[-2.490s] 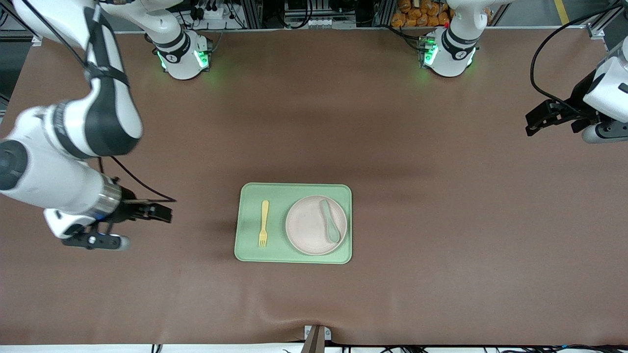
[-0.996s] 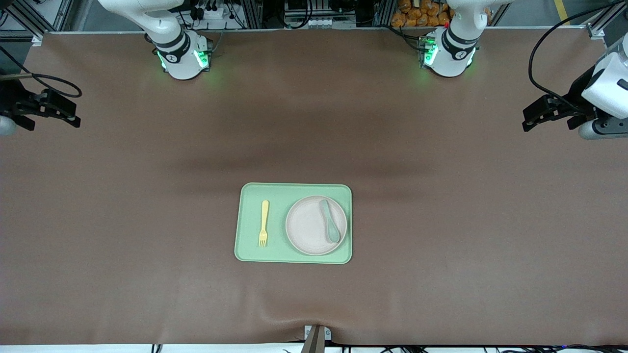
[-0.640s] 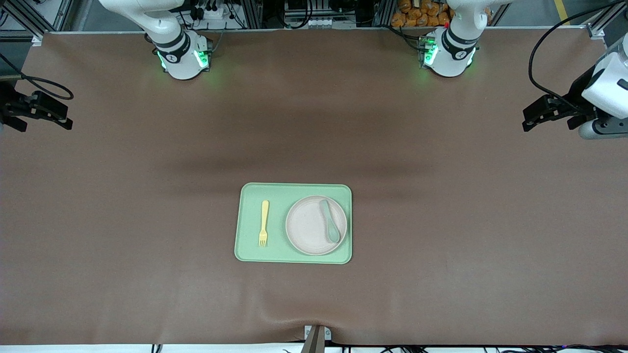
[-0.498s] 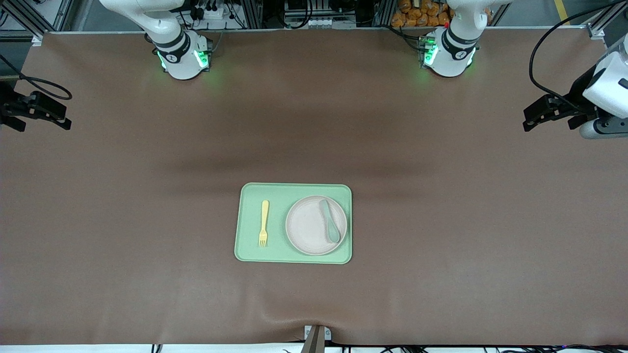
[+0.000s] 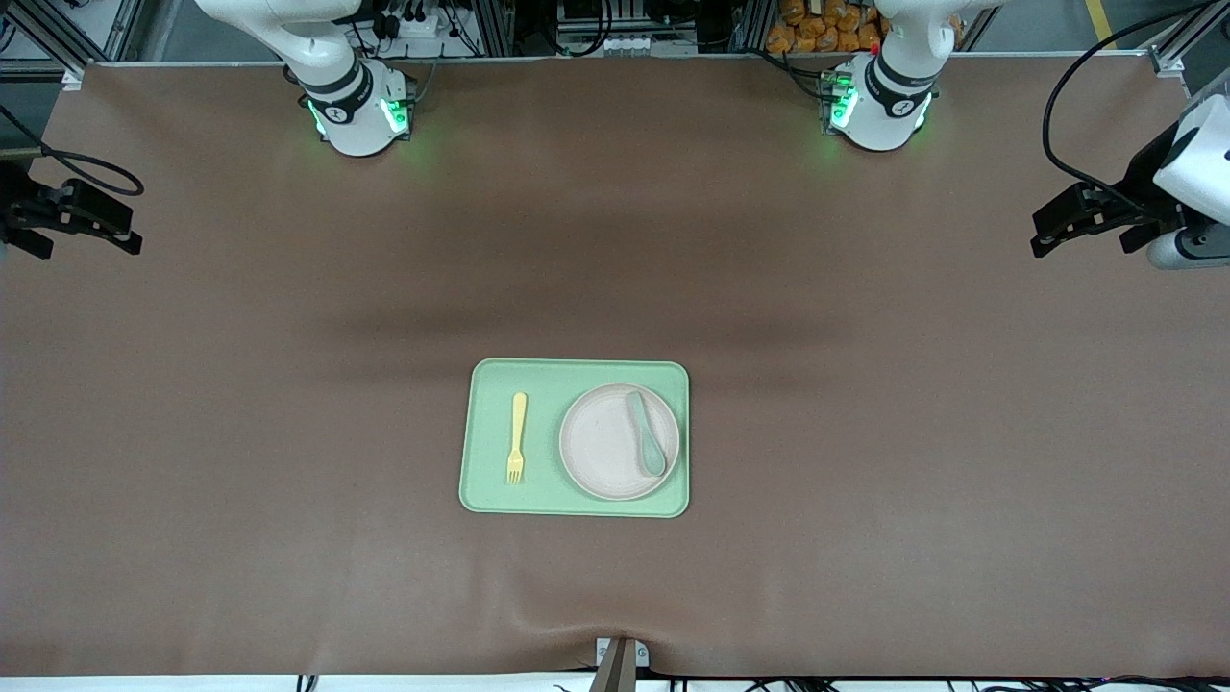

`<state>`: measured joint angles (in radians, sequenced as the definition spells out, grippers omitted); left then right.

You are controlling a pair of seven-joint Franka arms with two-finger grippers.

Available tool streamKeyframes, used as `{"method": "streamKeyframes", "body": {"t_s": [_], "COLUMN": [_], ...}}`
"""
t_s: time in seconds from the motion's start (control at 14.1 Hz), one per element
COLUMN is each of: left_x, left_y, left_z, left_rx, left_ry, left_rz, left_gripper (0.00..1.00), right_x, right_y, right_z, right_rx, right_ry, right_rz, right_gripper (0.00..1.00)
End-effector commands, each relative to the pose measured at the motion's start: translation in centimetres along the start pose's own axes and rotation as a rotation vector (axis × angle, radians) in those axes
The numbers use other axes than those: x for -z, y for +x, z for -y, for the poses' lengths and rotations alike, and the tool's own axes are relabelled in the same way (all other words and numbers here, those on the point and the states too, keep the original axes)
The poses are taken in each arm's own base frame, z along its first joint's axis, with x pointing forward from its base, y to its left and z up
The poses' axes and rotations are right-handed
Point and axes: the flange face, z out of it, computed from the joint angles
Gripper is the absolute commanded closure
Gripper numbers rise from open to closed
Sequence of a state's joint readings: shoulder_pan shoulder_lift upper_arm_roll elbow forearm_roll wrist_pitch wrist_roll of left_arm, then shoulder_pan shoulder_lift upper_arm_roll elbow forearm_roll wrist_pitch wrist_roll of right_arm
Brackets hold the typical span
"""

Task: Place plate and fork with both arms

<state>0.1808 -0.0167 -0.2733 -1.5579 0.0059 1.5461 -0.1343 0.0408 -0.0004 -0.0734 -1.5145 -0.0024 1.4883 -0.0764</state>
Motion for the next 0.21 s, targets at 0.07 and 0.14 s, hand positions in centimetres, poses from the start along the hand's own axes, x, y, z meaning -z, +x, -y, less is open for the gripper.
{"method": "streamKeyframes", "body": {"t_s": [0.07, 0.14], "left_x": [1.72, 1.88], "left_y": [-0.31, -0.43], "left_z": [0.16, 0.16], "left_rx": [-0.01, -0.01], "left_ry": [-0.018, -0.017], "left_rz": [-0.025, -0.022], "left_gripper": [0.0, 0.0], "right_x": [-0.02, 0.0], "right_y": [-0.39, -0.38], "right_z": [-0.33, -0.42], "right_rx": [0.008, 0.007], "right_ry": [-0.002, -0.002], "right_rz": [-0.006, -0.007], "right_gripper": [0.0, 0.0]}}
